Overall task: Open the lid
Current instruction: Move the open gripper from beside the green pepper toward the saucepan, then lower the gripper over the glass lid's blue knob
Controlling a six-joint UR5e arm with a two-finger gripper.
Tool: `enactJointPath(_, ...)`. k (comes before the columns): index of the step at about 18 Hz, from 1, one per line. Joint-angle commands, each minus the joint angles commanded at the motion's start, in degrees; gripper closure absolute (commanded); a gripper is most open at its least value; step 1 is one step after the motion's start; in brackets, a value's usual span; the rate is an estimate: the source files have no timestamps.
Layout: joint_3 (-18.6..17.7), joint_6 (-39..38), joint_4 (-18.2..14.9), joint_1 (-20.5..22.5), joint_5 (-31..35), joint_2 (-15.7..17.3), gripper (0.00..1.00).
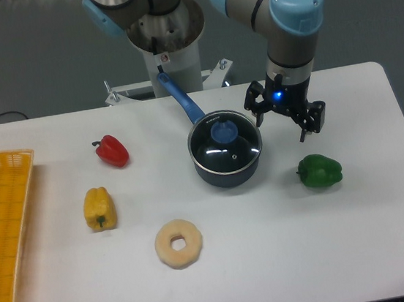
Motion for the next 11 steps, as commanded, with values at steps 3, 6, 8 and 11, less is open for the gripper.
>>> enactJointPath(3, -2.11, -1.84, 1.59, -0.09, 0.0, 0.53, 0.0)
enactJointPath(6, -2.64, -2.37, 1.51, -0.17, 0.09, 1.23, 0.0)
enactJointPath(8, -3.17, -2.9, 1.51, -1.83, 0.26, 2.11, 0.0)
enactJointPath(11, -4.22, -6.14, 1.42, -4.47, 3.59, 2.11, 0.0)
